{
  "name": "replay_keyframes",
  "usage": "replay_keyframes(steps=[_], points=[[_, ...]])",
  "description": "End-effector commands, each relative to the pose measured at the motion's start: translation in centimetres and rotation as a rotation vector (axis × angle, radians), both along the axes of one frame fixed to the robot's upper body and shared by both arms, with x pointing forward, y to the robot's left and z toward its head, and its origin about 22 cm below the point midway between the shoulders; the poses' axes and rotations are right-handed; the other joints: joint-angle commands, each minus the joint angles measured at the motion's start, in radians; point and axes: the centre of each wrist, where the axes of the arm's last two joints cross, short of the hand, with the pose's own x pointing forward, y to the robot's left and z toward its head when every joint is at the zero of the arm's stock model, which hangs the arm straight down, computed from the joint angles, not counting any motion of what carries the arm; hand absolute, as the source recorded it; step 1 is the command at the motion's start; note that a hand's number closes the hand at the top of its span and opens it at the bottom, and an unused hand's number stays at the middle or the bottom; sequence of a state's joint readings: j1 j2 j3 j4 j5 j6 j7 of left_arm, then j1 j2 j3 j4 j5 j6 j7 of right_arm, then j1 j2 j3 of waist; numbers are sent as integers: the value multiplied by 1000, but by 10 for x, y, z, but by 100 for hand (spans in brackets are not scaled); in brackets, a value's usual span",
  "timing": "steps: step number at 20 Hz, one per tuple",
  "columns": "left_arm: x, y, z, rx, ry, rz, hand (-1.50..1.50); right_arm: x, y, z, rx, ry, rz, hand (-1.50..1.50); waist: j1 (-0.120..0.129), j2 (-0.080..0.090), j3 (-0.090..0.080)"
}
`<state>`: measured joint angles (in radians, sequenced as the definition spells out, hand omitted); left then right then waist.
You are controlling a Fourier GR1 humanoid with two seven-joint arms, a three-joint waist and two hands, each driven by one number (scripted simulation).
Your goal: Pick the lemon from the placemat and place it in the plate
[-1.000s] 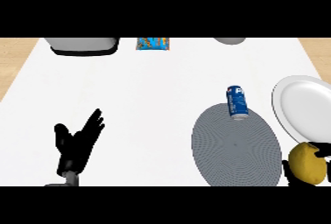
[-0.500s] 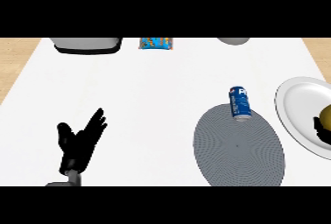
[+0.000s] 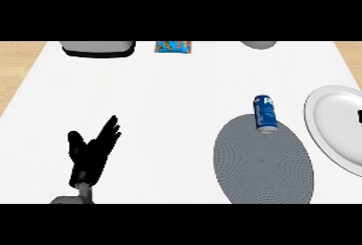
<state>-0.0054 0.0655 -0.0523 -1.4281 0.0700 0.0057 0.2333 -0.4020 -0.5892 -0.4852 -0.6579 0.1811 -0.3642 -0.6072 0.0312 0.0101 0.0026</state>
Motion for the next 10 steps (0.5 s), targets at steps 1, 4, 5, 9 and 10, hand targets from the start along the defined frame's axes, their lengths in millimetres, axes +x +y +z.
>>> replay_keyframes(steps=[1, 4, 5, 9, 10], points=[[3, -13, 1, -8, -9, -17, 0, -6, -24, 1, 22, 230, -65, 150, 20, 9, 1], [11, -11, 4, 2, -15, -38, 0, 1, -19, -3, -31, 381, -1, -150, 33, 15, 2], [5, -9, 3, 7, -10, -30, 0, -9, -11, -27, -19, 410, 34, -150, 29, 11, 3], [0, -6, 5, 13, -9, -18, 0, 7, -1, -25, 35, 359, 139, -150, 38, 13, 6], [2, -11, -4, 17, -3, -28, 0, 13, 3, -24, 72, 307, 142, -150, 32, 16, 6]])
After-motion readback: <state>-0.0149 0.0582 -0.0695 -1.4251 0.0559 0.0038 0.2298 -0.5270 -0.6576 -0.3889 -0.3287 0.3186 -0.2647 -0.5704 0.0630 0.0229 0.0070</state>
